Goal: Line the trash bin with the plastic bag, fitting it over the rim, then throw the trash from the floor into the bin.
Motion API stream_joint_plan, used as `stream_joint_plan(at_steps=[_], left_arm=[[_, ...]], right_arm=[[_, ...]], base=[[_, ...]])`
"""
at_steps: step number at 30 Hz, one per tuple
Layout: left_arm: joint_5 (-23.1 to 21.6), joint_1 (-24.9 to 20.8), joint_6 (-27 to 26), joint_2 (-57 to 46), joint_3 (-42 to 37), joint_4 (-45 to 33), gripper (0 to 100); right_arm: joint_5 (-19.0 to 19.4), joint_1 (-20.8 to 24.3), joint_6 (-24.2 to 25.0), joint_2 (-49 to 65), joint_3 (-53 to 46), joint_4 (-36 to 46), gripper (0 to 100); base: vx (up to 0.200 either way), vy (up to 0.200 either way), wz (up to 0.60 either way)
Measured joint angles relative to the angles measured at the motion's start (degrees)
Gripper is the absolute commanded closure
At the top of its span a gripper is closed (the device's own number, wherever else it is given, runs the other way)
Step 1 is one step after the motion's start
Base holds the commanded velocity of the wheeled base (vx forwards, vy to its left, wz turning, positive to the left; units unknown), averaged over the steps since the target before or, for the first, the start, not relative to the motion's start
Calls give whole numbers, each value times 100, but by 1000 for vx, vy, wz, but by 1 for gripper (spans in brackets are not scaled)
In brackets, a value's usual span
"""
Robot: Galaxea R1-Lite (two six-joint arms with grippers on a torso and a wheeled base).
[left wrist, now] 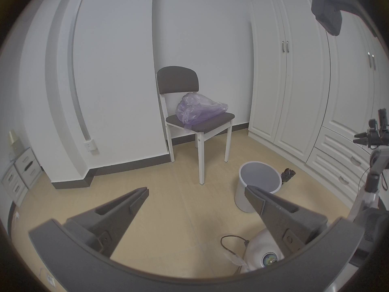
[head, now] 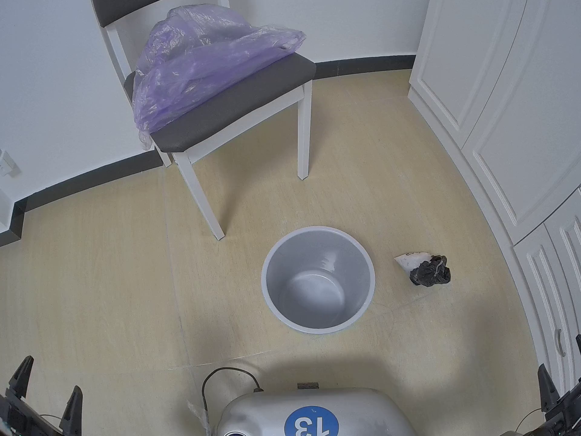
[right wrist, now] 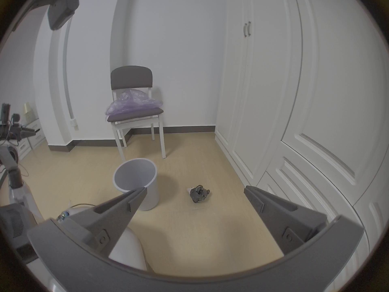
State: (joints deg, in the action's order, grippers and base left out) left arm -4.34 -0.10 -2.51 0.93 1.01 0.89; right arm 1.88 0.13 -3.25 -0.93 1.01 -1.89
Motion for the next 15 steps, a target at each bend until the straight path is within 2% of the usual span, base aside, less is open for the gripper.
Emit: stream_joint_plan(at_steps=[6, 10, 15], left_arm=[[35, -6, 1020, 0, 271, 557, 0], [-67, -34, 1159, 17, 1062, 393, 0], [-154, -155, 992, 183, 1899, 12, 0]], right_arm=[[-117, 5, 722, 0, 162, -427, 0], [-139, 17, 827, -26, 612, -325, 0], [-150, 17, 829, -350, 1270, -238, 0]], base=[[0, 0, 0], [0, 0, 0], [0, 0, 0]])
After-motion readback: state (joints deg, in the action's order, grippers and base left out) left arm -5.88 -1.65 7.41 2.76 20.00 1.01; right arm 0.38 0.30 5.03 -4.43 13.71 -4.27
